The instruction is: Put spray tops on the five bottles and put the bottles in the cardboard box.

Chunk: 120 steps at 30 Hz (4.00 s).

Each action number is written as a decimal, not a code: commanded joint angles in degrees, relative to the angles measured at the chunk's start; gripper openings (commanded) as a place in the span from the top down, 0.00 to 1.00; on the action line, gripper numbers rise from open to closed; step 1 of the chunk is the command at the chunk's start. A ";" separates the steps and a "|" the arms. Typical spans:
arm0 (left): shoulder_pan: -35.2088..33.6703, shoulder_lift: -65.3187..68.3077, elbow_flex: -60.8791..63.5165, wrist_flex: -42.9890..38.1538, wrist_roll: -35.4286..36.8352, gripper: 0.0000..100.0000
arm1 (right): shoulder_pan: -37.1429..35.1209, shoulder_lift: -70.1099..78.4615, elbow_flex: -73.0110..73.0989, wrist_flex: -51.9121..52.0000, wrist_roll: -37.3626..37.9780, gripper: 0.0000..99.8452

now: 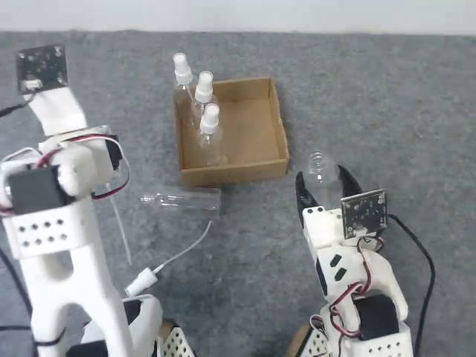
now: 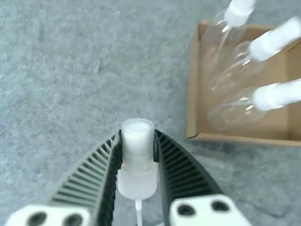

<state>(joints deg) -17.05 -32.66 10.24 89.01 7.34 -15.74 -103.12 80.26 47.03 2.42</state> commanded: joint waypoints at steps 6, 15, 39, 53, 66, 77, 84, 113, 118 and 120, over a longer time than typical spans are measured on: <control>2.20 -9.85 0.04 -4.75 9.05 0.99 | -0.66 -0.66 -0.97 -0.66 1.05 0.94; 5.63 -20.66 9.45 -13.98 13.63 0.99 | -0.75 -0.66 -1.05 -0.66 0.88 0.94; 5.89 -43.43 32.92 -41.58 37.36 0.99 | -14.29 -0.66 -0.88 -0.40 1.23 0.94; 5.89 -66.37 47.78 -49.49 41.85 0.99 | -24.40 -0.66 12.31 -15.43 1.23 0.94; 5.98 -69.80 51.47 -49.23 41.67 0.99 | -29.41 -0.04 16.18 -21.76 3.78 0.95; 15.03 -69.89 47.78 -45.71 37.45 0.99 | -31.69 0.04 16.18 -21.05 10.55 0.95; 14.86 -69.89 47.25 -43.16 35.43 0.99 | -31.52 -0.04 16.18 -20.18 10.55 0.95; 14.95 -71.91 44.35 -37.80 33.41 0.99 | -31.43 -0.40 16.18 -18.24 10.20 0.95; 15.21 -71.91 46.73 -38.24 33.41 0.99 | -31.43 -0.31 16.18 -18.24 10.20 0.95; 15.21 -71.91 46.81 -38.24 33.41 0.99 | -31.43 -0.31 16.18 -18.24 10.20 0.95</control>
<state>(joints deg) -2.11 -103.52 57.36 51.03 41.63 -46.95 -103.03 95.21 28.48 11.74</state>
